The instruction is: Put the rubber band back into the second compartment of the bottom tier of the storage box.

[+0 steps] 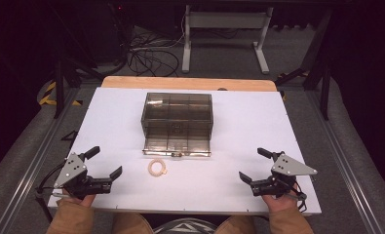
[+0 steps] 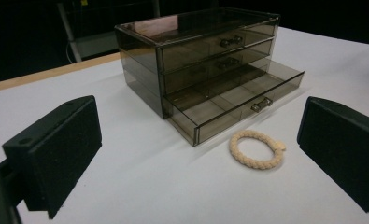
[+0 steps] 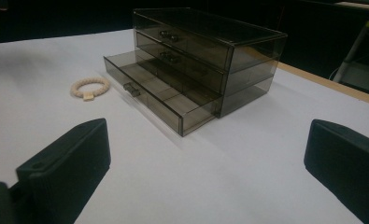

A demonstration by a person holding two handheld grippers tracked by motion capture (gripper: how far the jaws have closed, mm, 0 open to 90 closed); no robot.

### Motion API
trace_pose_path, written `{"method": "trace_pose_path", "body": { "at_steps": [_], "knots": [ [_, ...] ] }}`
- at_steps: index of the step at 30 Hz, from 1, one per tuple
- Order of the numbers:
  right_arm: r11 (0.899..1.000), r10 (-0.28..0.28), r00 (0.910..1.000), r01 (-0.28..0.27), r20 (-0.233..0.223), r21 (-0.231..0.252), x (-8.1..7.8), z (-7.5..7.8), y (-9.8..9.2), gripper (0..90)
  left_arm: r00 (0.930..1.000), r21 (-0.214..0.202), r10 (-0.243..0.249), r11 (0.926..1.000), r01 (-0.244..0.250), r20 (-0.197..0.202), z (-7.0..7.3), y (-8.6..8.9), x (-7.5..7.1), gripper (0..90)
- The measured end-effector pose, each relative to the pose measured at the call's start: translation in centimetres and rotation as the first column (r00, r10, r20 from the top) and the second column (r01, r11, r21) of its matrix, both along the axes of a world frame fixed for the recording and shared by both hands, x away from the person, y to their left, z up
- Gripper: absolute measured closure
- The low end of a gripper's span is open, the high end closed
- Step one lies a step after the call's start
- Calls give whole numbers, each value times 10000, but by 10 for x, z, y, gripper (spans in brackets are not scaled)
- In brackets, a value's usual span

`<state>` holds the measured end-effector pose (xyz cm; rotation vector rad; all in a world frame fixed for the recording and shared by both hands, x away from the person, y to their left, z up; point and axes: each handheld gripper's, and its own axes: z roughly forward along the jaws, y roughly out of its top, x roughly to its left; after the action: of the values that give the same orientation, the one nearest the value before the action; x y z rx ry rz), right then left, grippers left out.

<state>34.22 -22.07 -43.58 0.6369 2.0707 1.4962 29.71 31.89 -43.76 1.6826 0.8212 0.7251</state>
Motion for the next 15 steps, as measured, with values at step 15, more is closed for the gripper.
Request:
{"method": "trace_pose_path", "body": {
  "at_steps": [15],
  "knots": [
    [10000,68,10000,-68,-43,-42,-1,-1,1,24,9997,75,-211,9998,210,129,1,-2,-1,14]
  ]
}}
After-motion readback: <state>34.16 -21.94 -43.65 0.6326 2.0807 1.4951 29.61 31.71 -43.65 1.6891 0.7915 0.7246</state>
